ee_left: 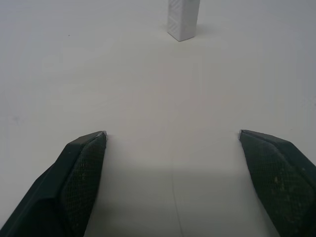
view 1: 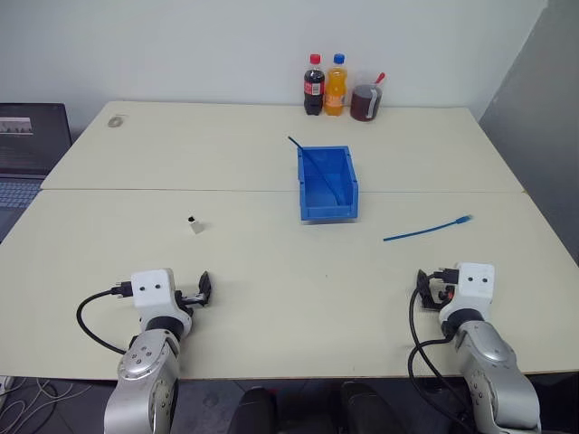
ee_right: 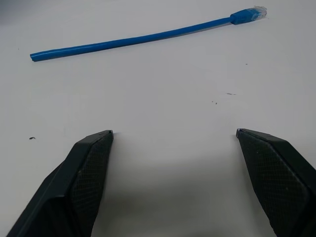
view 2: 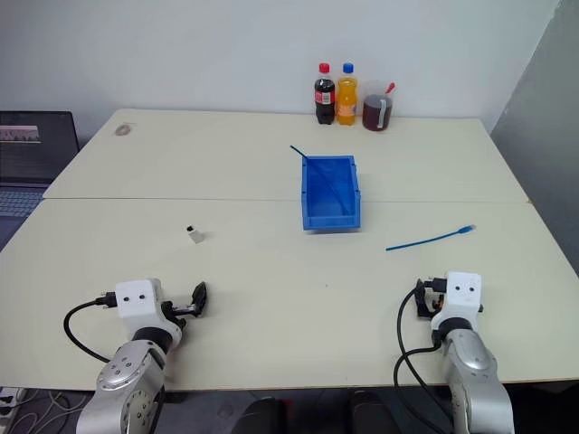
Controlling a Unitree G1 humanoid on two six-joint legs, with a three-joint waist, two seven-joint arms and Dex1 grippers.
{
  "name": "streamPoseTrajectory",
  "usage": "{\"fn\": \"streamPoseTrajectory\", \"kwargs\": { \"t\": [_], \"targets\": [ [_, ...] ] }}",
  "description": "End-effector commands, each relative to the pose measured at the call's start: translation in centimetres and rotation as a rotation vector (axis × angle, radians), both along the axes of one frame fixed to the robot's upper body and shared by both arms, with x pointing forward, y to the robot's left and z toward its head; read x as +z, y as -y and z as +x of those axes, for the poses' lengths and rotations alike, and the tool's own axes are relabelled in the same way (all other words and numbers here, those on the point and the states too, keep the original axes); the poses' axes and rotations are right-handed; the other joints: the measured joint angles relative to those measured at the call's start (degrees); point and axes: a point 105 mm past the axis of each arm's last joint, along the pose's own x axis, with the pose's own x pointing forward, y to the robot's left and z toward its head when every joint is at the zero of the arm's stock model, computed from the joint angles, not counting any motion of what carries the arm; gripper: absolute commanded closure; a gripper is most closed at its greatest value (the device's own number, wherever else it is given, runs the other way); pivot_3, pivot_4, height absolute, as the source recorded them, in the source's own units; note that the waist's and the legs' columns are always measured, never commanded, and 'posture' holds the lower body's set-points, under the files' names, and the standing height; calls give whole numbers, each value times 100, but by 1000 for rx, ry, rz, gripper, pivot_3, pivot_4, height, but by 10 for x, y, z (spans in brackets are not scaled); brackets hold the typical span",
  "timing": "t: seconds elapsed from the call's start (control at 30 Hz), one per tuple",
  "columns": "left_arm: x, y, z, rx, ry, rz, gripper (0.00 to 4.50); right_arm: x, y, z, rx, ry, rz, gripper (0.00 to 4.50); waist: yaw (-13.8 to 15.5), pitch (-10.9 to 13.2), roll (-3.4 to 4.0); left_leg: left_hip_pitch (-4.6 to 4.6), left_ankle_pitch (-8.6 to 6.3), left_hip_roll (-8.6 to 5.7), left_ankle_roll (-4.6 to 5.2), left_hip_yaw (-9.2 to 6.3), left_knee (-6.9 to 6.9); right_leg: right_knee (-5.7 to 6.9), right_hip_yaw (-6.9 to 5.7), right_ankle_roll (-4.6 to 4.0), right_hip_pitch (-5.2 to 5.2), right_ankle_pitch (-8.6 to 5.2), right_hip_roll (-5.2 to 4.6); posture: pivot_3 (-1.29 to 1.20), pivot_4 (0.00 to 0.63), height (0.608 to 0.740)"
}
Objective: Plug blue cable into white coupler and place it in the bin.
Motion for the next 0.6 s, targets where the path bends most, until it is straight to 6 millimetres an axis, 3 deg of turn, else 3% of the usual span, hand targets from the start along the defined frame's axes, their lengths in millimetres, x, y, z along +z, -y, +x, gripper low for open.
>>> {"fn": "streamPoseTrajectory", "kwargs": {
  "t": [0.03,0.6],
  "targets": [
    [7,-1,0,-2,27,5,0,16,0,4,-5,68,-22,255,0,1,0,0,0,0,0,0,0,0,0,0,0,0,0,0,150,740],
    [8,-5,-3,31,33,9,0,26,0,6,12,129,-54,255,0,2,0,-1,-1,-1,-1,1,0,0,0,1,-1,0,2,0,150,740]
  ]
}}
